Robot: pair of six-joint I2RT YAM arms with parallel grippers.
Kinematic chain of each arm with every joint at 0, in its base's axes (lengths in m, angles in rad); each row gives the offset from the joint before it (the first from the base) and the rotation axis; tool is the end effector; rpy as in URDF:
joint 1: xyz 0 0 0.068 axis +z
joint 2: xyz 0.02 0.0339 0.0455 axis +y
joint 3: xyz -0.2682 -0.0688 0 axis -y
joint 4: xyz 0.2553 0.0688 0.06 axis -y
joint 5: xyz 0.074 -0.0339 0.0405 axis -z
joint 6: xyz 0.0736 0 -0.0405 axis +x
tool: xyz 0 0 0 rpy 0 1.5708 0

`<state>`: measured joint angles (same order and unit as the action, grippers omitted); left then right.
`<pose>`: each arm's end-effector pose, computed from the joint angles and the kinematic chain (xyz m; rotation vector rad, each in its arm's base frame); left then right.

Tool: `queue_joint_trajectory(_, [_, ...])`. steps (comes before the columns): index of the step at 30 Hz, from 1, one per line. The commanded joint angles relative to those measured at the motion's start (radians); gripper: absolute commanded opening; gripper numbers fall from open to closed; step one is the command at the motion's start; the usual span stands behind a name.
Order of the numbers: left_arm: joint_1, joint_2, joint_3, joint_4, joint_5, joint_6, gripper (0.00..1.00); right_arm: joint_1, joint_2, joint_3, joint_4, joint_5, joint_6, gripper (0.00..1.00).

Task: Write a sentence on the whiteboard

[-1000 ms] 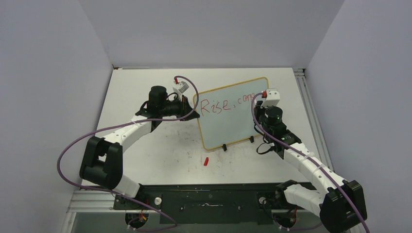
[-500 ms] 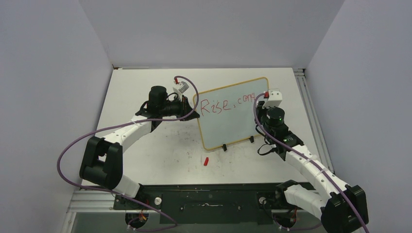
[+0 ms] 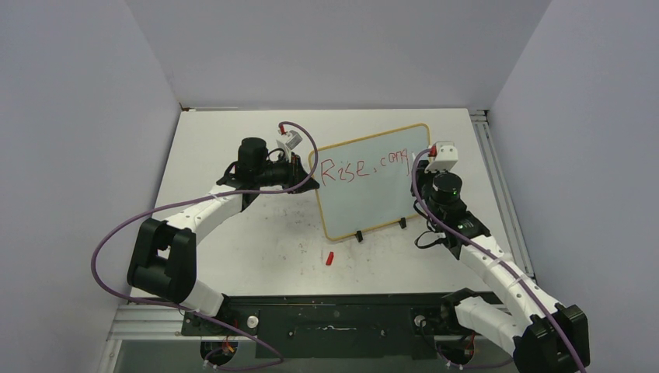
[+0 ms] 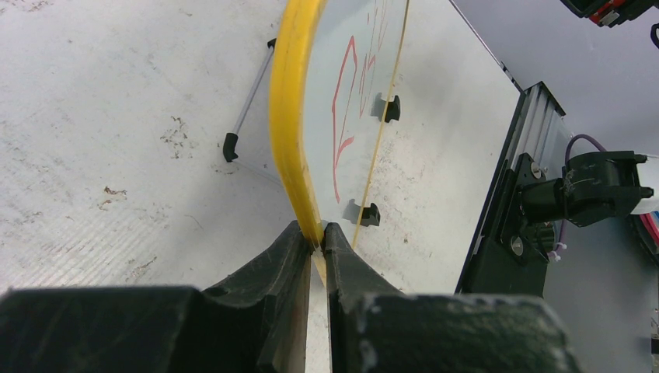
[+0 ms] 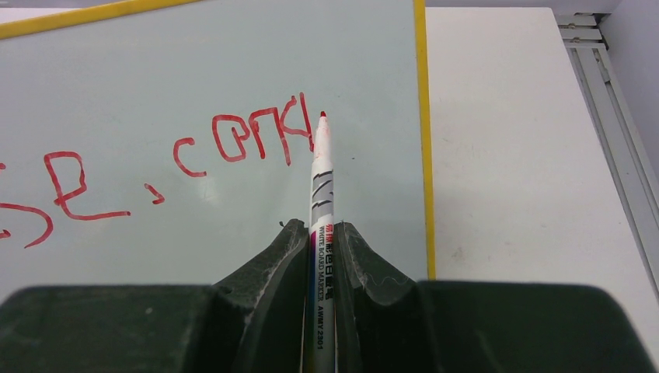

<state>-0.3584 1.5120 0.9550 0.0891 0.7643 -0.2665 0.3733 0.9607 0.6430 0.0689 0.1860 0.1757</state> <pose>0.3250 -0.1761 0.2399 0.5953 2.0073 -1.1617 0.2558 0.0856 0.2745 -0.0480 1.8201 0.2198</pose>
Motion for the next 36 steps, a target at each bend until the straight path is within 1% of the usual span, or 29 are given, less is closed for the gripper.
queue_joint_trajectory(1, [-0.002, -0.041, 0.043, 0.002, -0.007, 0.030, 0.00, -0.015, 0.021, 0.004, 0.072, -0.038, -0.002, 0.05])
queue_joint_trajectory(7, [-0.003, -0.039, 0.045, -0.001, -0.007, 0.032, 0.00, -0.027, 0.049, 0.017, 0.093, -0.063, -0.011, 0.05])
queue_joint_trajectory(28, [-0.010, -0.042, 0.047, -0.006, -0.008, 0.038, 0.00, -0.047, 0.115, 0.054, 0.127, -0.072, -0.031, 0.05])
queue_joint_trajectory(36, [-0.010, -0.042, 0.047, -0.006, -0.009, 0.038, 0.00, -0.047, 0.083, 0.012, 0.095, -0.067, -0.004, 0.05])
